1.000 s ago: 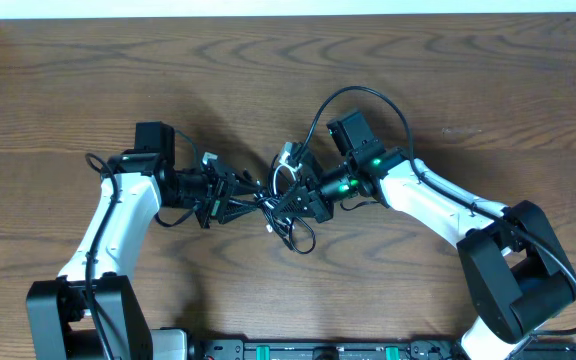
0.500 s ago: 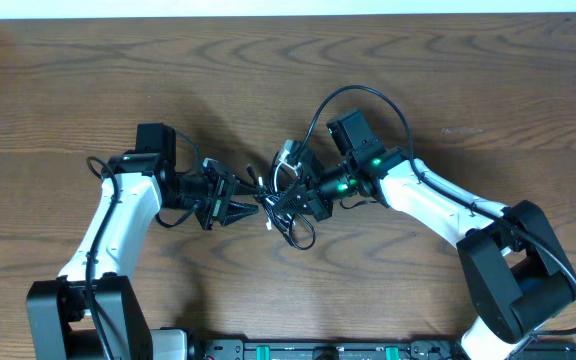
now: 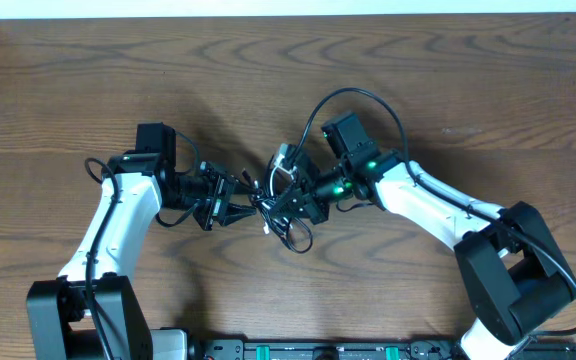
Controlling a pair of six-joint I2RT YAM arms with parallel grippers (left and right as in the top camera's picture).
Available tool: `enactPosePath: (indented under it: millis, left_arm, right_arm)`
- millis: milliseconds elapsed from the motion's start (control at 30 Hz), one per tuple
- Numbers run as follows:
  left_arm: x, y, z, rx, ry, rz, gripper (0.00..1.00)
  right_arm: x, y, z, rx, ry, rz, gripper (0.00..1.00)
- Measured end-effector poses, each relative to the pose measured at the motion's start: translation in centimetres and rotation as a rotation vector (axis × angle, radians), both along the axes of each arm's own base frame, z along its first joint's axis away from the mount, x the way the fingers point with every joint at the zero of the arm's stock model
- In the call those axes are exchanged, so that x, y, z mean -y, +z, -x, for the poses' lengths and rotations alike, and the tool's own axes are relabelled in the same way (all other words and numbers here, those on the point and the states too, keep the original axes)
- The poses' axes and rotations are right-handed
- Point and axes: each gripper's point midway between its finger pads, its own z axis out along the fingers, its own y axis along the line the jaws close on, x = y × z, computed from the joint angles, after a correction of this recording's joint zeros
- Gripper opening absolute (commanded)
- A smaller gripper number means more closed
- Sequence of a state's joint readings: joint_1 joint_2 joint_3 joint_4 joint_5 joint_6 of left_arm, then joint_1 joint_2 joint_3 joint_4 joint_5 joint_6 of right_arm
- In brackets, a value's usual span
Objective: Untangle cables
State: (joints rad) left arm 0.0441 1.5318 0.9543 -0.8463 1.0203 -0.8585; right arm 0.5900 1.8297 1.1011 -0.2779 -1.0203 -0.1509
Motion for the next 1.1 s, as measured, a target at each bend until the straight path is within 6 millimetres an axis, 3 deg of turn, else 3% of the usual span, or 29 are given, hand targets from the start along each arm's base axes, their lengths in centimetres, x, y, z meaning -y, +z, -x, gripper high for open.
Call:
enactPosePath:
  millis: [167,300,667,867,900,1100]
  left_arm:
    - [-0.2,-0.2,0.0,-0.031,0.023,-0.014,0.35]
    - [-0.3,-0.5,-0.1,-0.046,0.038,-0.029,0.08]
    - [-0.3,-0.2,-2.2,0.139,-0.008,-0.043,0.08]
    - [-0.3,-0.2,-2.4,0.266,-0.094,-0.058,0.07]
    - [-0.3,-0.2,-2.4,0.288,-0.111,-0.061,0.08]
    - [-0.5,-0.8,-1.6,0.409,-0.239,-0.11,0.07]
  right_arm:
    - [-0.2,0.0,0.3,0.001,0.009,0.0,0.01]
    - [-0.2,0.0,0.3,0.001,0.009,0.001,0.01]
    - [-0.2,-0.4,0.0,0.018,-0.005,0.018,0.01]
    - [-0.1,-0.5,0.1,0.014,-0.006,0.026,0.02]
    - [-0.1,-0.6,0.1,0.009,-0.007,0.032,0.03]
    - [0.4,-1.4,0.5,-0.017,-0.02,0.083,0.36]
